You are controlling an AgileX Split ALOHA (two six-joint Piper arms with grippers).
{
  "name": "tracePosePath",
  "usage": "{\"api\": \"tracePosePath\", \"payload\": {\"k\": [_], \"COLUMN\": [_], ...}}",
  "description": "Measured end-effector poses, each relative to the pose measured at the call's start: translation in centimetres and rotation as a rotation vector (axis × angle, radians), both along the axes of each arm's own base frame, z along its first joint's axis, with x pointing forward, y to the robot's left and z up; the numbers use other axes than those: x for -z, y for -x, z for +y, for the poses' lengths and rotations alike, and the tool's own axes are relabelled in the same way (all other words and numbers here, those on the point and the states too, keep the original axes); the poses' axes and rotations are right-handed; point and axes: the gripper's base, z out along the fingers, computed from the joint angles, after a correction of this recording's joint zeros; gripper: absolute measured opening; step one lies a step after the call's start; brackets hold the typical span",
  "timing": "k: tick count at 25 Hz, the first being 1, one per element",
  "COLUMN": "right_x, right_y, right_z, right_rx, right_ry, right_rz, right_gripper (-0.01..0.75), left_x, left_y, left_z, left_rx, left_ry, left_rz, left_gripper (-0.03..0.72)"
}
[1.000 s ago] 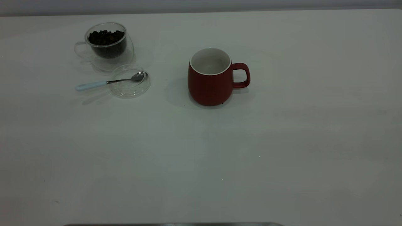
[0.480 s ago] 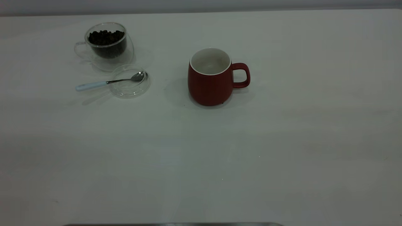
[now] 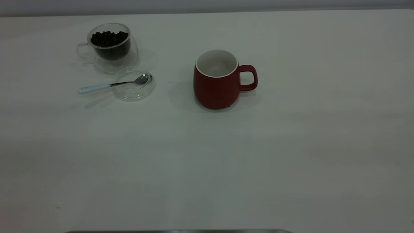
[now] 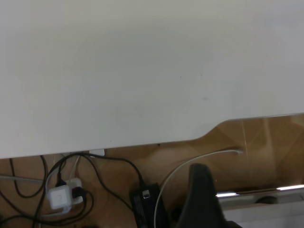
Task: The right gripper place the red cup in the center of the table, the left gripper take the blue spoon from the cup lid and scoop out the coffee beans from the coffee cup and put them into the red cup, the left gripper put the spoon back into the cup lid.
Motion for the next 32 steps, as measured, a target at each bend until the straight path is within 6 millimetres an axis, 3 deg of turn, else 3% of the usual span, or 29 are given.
{"api": "tracePosePath", "payload": {"k": [10, 22, 32], "right_x": [0.0, 0.0, 0.0], "right_y": [0.0, 0.0, 0.0], "right_z": [0.0, 0.0, 0.0], "right_rx": [0.0, 0.0, 0.0], "right_ry": [0.0, 0.0, 0.0], "right_rz": [0.0, 0.0, 0.0], "right_gripper": [0.568, 0.568, 0.568], "left_x": [-0.1, -0.2, -0.2], "left_y": [0.3, 4.3, 4.6], "left_z": [0.0, 0.4, 0.5], "left_rx": [-0.002, -0.01, -0.011], "left_ry": [0.003, 0.004, 0.004], "left_rz": [-0.032, -0.315, -0.33], "left_gripper": [0.595, 0.595, 0.595]}}
